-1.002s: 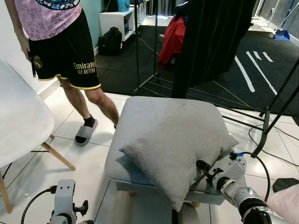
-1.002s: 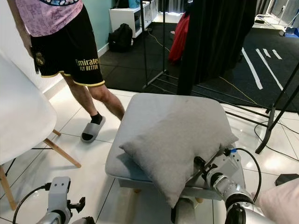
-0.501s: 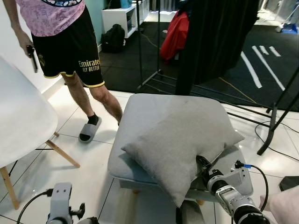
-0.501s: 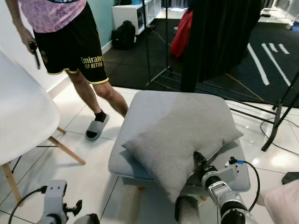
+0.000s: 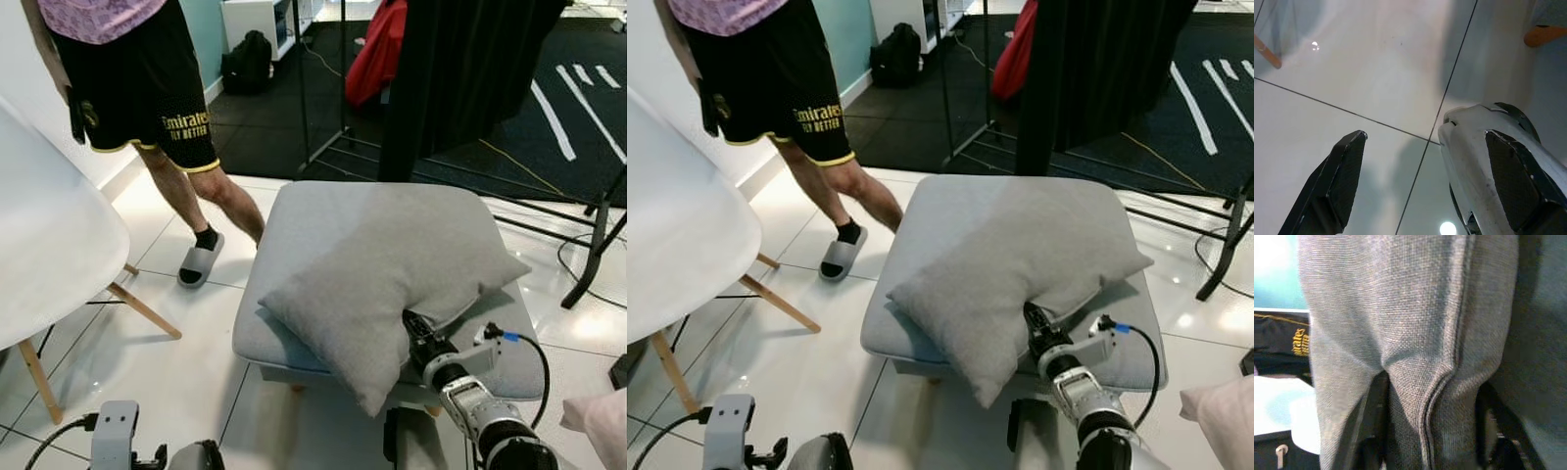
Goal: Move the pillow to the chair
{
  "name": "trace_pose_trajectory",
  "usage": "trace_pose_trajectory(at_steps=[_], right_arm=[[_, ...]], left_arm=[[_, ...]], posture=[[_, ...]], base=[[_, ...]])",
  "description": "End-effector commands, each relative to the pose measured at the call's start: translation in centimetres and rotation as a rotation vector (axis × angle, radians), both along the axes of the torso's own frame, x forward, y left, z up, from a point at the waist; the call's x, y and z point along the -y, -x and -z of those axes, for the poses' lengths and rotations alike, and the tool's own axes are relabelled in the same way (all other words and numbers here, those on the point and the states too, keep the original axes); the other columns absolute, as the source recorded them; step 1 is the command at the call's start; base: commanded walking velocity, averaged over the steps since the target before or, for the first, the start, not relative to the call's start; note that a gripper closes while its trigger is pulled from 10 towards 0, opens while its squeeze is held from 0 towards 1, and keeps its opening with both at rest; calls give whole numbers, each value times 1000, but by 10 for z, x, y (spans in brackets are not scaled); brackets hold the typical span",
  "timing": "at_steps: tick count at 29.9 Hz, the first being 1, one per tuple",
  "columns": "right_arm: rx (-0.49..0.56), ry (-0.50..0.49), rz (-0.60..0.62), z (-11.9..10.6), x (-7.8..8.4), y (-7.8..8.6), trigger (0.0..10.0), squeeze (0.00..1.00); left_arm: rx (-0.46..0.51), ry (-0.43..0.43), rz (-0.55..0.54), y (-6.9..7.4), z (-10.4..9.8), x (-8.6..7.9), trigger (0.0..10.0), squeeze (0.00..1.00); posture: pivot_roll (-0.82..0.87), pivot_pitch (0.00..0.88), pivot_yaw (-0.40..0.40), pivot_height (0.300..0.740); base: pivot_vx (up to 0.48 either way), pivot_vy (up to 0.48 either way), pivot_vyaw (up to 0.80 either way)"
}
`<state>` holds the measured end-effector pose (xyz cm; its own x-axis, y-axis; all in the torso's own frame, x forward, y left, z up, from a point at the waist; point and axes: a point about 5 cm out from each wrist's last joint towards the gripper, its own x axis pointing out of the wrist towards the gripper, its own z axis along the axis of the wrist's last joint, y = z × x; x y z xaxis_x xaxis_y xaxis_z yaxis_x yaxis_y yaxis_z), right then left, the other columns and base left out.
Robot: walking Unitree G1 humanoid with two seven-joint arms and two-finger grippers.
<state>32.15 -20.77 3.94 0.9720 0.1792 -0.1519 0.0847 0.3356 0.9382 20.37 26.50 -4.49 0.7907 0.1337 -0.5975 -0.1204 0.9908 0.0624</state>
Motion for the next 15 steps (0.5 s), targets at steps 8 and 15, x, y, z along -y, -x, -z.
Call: trace_pose_trajectory(at_steps=[8, 15], right_arm=[[80, 3, -48, -15, -7, -12, 0, 0], [143, 29, -85, -26, -10, -19, 0, 0]], left_arm=[[-5, -9, -13, 4, 0, -6, 10000, 0], [8, -3, -20, -3, -2, -3, 10000, 0]], posture=[[50, 207, 62, 320], [23, 182, 48, 320]], base=[[0, 0, 0], [0, 0, 0]])
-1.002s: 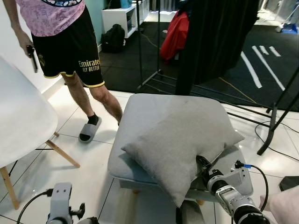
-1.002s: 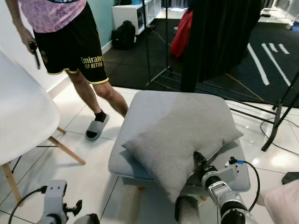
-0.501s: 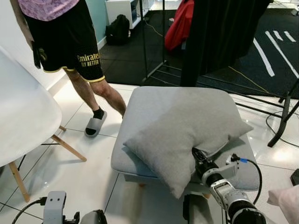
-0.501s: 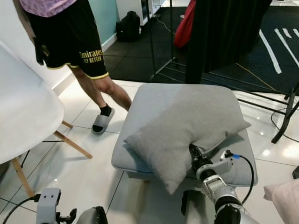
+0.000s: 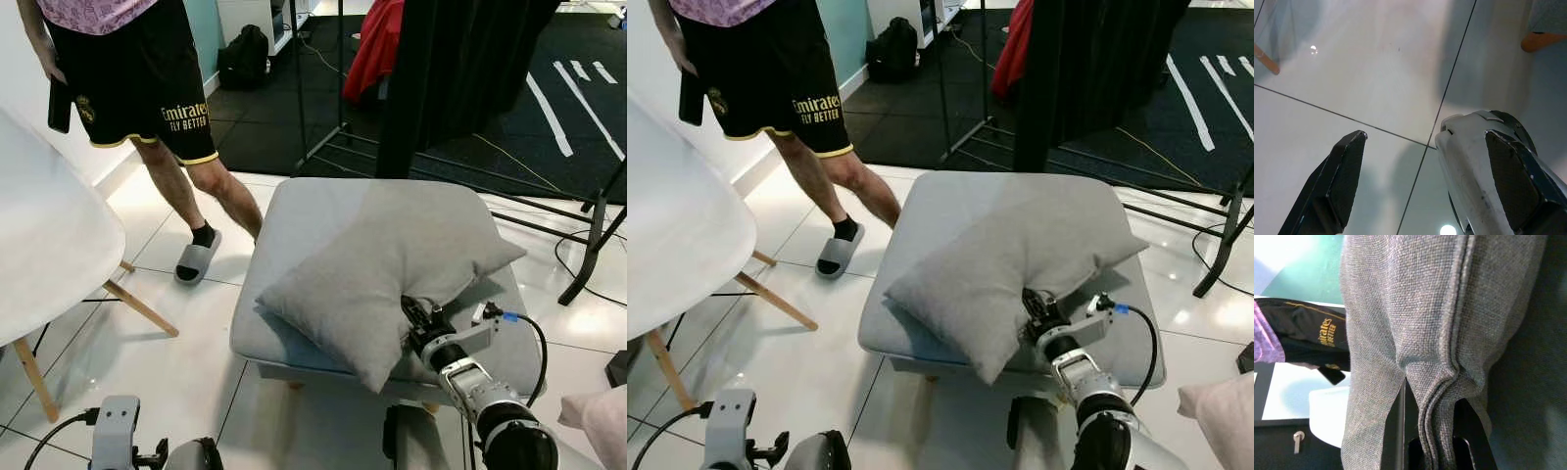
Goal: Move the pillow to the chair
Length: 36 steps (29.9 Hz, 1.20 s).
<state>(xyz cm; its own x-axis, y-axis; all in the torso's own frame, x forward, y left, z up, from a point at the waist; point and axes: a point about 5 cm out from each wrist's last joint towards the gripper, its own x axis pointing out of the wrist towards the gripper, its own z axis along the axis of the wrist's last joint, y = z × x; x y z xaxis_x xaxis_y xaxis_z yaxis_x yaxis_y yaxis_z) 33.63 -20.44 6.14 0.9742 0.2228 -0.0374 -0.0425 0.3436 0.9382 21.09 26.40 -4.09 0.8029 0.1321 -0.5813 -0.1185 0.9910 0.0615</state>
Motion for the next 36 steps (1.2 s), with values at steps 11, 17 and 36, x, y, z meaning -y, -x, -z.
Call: trace_pose_trajectory(at_steps=[11, 17, 36], right_arm=[[100, 350, -260, -18, -23, -14, 0, 0], [196, 377, -320, -37, -25, -21, 0, 0], [320, 478, -409, -72, -53, -41, 7490, 0]], left_arm=[[13, 2, -97, -11, -5, -3, 10000, 0], [11, -29, -163, -18, -9, -5, 10000, 0], [30, -12, -192, -39, -18, 8, 10000, 0]], posture=[[-46, 111, 4, 320], [-67, 66, -14, 345], [-90, 24, -60, 420]], base=[[0, 0, 0], [0, 0, 0], [0, 0, 0]])
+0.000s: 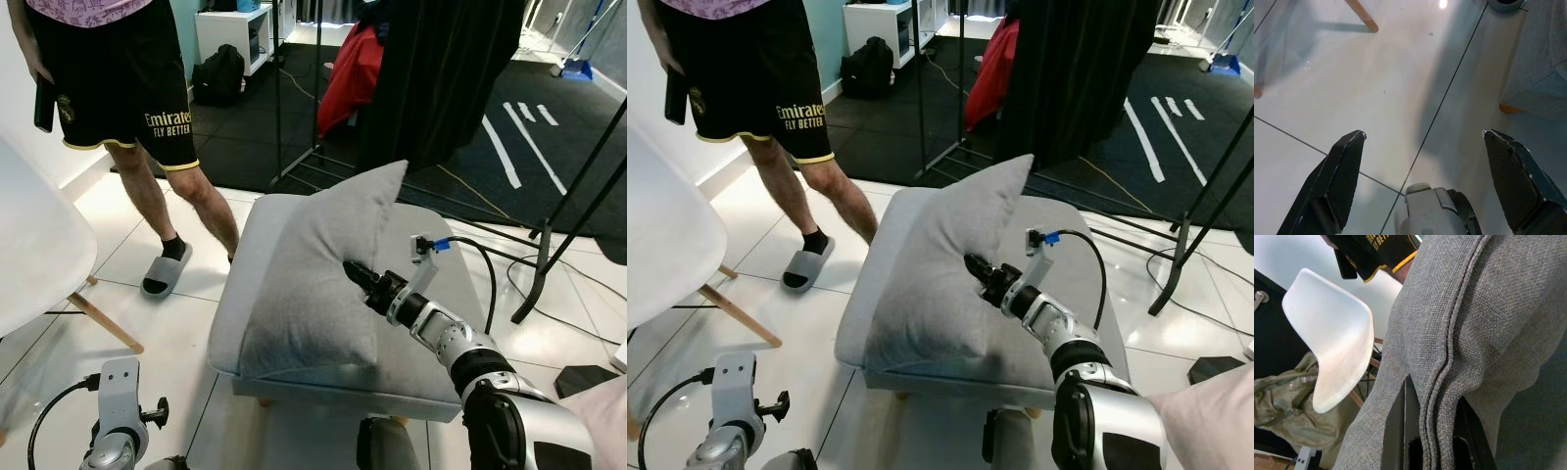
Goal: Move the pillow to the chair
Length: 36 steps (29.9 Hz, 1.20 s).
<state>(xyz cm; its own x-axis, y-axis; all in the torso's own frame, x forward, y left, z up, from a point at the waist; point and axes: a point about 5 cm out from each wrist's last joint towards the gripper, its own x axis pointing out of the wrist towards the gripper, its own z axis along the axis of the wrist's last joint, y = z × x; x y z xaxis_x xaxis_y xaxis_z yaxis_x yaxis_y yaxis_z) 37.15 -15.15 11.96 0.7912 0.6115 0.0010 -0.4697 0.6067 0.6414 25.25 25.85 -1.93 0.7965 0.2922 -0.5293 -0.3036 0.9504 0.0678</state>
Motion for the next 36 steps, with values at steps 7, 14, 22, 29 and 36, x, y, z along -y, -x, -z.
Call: trace_pose_trajectory(at_steps=[7, 14, 22, 29, 36], right_arm=[[61, 3, 23, -14, -1, -7, 10000, 0], [61, -11, 32, -15, 2, -7, 10000, 0], [65, -8, 26, -15, 1, -7, 10000, 0], [72, -1, 23, -16, 0, -7, 10000, 0], [77, -2, 19, -18, -1, -8, 10000, 0]], left_arm=[[-42, 20, -5, 2, 4, 3, 10000, 0], [-40, 29, 6, 0, 4, 5, 10000, 0], [-23, 28, 5, 0, 3, 6, 10000, 0], [-26, 27, 8, 1, 4, 6, 10000, 0], [-29, 25, 11, 2, 5, 6, 10000, 0]], posture=[[-95, 20, -50, 445], [-98, 25, -48, 475], [-99, 23, -52, 510], [-97, 19, -56, 540], [-95, 18, -57, 565]], base=[[-74, 0, 0], [-324, 0, 0], [-129, 0, 0], [0, 0, 0], [0, 0, 0]])
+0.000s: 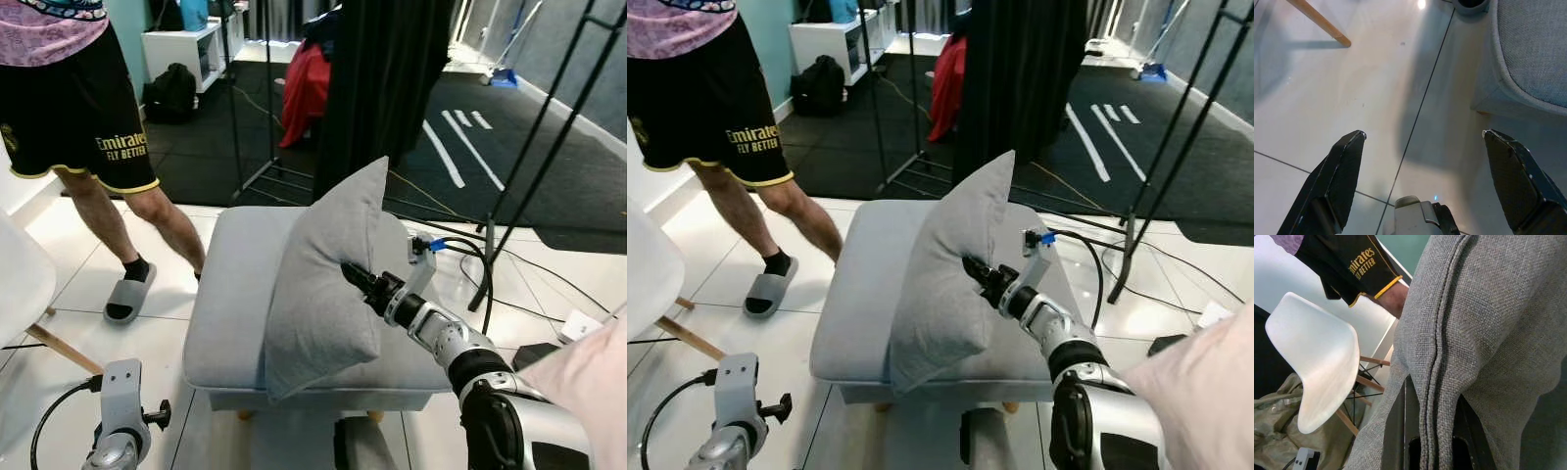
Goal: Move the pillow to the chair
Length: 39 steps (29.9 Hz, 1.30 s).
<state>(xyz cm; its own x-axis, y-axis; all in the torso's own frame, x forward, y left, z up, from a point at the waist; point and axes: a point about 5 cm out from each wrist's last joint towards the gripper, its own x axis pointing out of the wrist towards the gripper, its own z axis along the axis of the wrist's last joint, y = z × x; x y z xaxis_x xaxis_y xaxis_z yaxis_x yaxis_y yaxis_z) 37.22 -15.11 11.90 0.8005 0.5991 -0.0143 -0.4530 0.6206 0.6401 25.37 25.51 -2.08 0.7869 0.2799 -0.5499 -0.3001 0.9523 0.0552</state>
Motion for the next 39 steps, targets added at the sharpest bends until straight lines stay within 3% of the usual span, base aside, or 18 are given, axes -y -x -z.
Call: trace_pose_trajectory(at_steps=[1, 19, 29, 36, 38, 39], right_arm=[[88, -11, 3, -18, -1, -7, 10000, 0], [93, -22, 2, -18, 0, -6, 10000, 0], [94, -28, 4, -18, 0, -6, 10000, 0], [85, 3, -8, -13, -2, -5, 10000, 0], [79, 30, -7, -11, -4, -4, 10000, 0], [62, 89, 15, -6, -3, -4, 10000, 0]], left_arm=[[-10, 5, 8, 3, 3, 3, 10000, 0], [-31, 6, 7, 6, 6, 1, 10000, 0], [-24, 8, 6, 6, 5, 1, 10000, 0], [-15, 1, 4, 7, 5, 0, 10000, 0], [-13, -2, 5, 7, 5, 0, 10000, 0], [-11, -4, 6, 6, 5, 0, 10000, 0]], posture=[[-95, 18, -57, 565], [-94, 38, -53, 630], [-93, 41, -50, 665], [-91, 30, -57, 680], [-88, 23, -62, 685], [-87, 26, -61, 689]], base=[[0, 0, 0], [0, 0, 0], [-384, 0, 0], [0, 0, 0], [0, 0, 0], [0, 0, 0]])
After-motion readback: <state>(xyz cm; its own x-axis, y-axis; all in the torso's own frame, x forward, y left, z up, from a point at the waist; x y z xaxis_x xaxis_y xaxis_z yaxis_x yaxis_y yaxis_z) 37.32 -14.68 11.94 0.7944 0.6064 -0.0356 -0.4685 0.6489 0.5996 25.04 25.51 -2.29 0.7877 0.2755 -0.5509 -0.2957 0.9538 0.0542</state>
